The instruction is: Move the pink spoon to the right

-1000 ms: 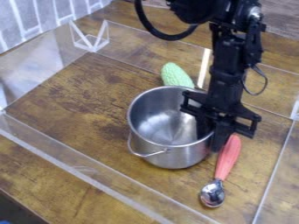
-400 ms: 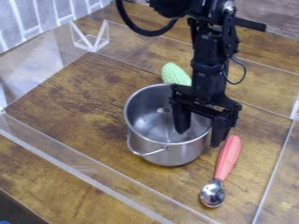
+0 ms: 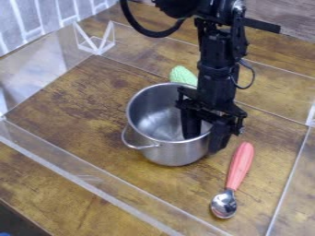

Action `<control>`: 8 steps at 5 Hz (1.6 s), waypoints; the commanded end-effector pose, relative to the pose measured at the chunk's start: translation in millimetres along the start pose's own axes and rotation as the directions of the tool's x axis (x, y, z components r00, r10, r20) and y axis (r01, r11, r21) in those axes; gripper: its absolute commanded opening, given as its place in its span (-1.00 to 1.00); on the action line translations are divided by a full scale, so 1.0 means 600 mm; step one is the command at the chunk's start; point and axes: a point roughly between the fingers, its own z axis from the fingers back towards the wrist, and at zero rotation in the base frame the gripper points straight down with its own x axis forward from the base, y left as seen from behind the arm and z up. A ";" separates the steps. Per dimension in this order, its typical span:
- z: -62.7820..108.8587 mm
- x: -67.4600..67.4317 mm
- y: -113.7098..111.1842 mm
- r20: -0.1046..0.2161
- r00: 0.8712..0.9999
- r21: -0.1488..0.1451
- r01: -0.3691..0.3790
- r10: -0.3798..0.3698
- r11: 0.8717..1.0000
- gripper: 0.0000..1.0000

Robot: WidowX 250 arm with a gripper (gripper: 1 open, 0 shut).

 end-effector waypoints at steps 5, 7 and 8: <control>0.069 -0.002 0.024 0.075 0.997 -0.029 -0.034 0.036 0.999 1.00; 0.109 -0.012 -0.019 0.086 0.996 -0.033 -0.018 0.021 0.999 1.00; 0.125 -0.010 -0.015 0.103 0.994 -0.031 -0.025 0.028 0.999 1.00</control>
